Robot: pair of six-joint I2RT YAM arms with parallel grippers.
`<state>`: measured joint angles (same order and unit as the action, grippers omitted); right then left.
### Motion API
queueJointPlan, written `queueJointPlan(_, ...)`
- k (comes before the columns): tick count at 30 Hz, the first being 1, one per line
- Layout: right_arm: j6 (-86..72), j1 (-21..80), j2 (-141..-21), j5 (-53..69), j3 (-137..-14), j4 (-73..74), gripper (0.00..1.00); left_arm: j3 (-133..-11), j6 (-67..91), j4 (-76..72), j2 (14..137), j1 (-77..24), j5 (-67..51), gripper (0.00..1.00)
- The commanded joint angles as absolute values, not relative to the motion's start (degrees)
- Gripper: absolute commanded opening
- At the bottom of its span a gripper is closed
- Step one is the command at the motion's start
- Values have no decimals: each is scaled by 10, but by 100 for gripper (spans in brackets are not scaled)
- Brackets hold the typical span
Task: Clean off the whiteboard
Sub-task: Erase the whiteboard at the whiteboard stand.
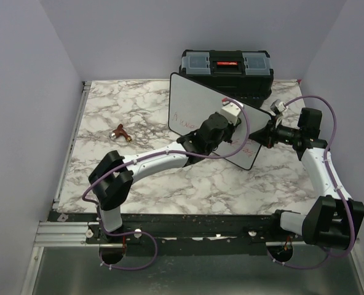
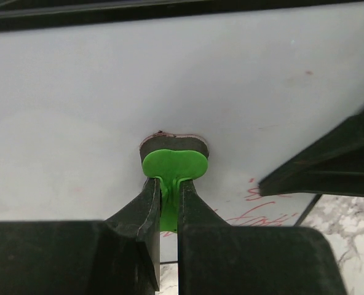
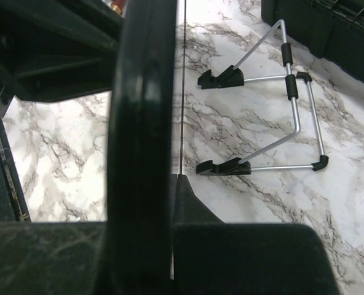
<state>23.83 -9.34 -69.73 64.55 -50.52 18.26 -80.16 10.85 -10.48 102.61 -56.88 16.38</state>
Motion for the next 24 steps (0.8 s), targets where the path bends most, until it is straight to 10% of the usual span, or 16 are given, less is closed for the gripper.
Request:
queueJointPlan(1, 238, -64, -693, 754, -501, 243, 1, -813, 80, -163, 1046, -599, 161, 0)
queueJointPlan(24, 233, -64, -690, 754, -501, 239, 1, -772, 45, -63, 1086, -659, 263, 0)
